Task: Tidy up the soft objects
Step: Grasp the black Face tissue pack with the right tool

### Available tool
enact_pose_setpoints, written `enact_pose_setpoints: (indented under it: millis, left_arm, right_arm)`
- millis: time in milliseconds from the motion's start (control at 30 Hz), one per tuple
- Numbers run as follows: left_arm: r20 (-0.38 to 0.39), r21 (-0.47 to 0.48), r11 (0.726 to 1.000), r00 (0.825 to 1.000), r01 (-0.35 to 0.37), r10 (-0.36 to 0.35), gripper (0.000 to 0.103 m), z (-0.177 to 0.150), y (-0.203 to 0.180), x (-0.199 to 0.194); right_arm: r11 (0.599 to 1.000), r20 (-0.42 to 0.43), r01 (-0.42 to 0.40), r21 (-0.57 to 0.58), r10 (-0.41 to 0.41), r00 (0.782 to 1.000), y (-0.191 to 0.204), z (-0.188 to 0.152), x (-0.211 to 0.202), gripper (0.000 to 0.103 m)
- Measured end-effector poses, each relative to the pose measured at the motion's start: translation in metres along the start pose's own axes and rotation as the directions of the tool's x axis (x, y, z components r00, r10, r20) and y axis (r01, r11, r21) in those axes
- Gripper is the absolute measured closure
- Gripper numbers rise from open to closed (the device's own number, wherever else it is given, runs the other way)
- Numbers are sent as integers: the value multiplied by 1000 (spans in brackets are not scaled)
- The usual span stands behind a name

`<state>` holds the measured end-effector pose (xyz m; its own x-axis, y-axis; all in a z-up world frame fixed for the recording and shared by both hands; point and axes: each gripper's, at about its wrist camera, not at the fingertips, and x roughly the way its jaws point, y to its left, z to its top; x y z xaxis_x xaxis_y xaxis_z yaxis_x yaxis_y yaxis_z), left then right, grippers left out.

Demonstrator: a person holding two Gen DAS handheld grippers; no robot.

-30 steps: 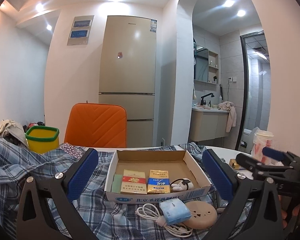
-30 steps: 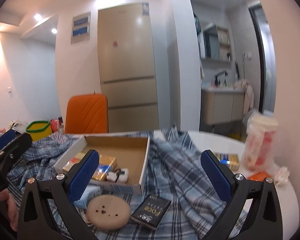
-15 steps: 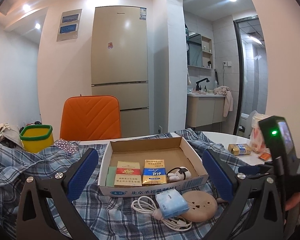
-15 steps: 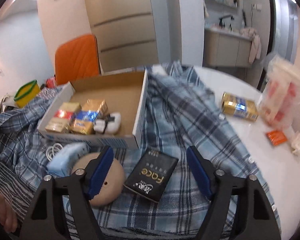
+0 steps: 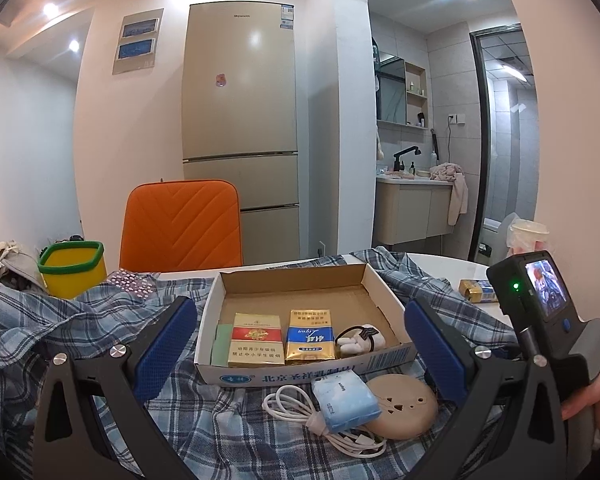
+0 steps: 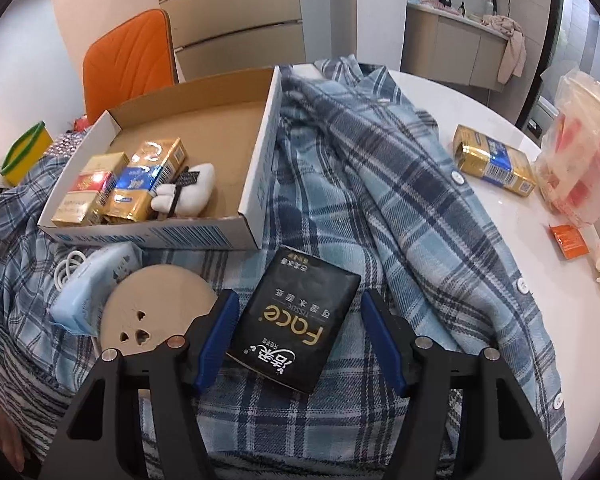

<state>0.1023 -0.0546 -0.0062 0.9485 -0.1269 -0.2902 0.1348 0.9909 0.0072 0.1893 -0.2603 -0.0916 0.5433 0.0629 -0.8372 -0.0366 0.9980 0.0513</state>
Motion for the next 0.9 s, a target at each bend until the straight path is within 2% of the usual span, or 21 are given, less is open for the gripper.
enact_pose_setpoints:
  millis: [67, 167, 300, 467, 533, 600, 700, 833, 900]
  left_arm:
    - [0, -1, 1000, 1000, 0, 0, 0, 0, 0, 0]
    - [-14, -2, 1000, 1000, -4, 4, 0, 0, 0, 3]
    - [-54, -12, 1000, 999, 4, -5, 0, -1, 2, 10]
    - [-65, -19, 1000, 998, 2, -4, 0, -3, 3, 12]
    - [-55, -10, 1000, 998, 2, -2, 0, -3, 1, 10]
    - [-51, -2, 1000, 999, 0, 0, 0, -4, 0, 9]
    - [-65, -10, 1000, 998, -2, 2, 0, -3, 2, 11]
    - [-123, -25, 1000, 992, 16, -19, 0, -5, 5, 21]
    - [-157, -32, 999, 987, 30, -34, 0, -7, 5, 28]
  right_arm:
    - [1000, 10, 7, 5, -7, 1000, -1, -1, -2, 37]
    - [1000, 12, 3, -1, -3, 1000, 0, -2, -2, 42]
    - [999, -6, -1, -44, 1, 1000, 8, -1, 1, 43]
    - [998, -22, 17, -65, -18, 1000, 12, -2, 5, 42]
    - [996, -18, 25, -82, -27, 999, 15, -2, 4, 45]
    - [993, -15, 32, -111, -34, 999, 19, -3, 4, 52]
    - [991, 44, 45, -130, -40, 998, 21, -6, -6, 53]
    - [989, 177, -1, -147, 27, 984, 22, -12, -34, 53]
    - [988, 217, -18, -152, 51, 975, 22, -14, -42, 53]
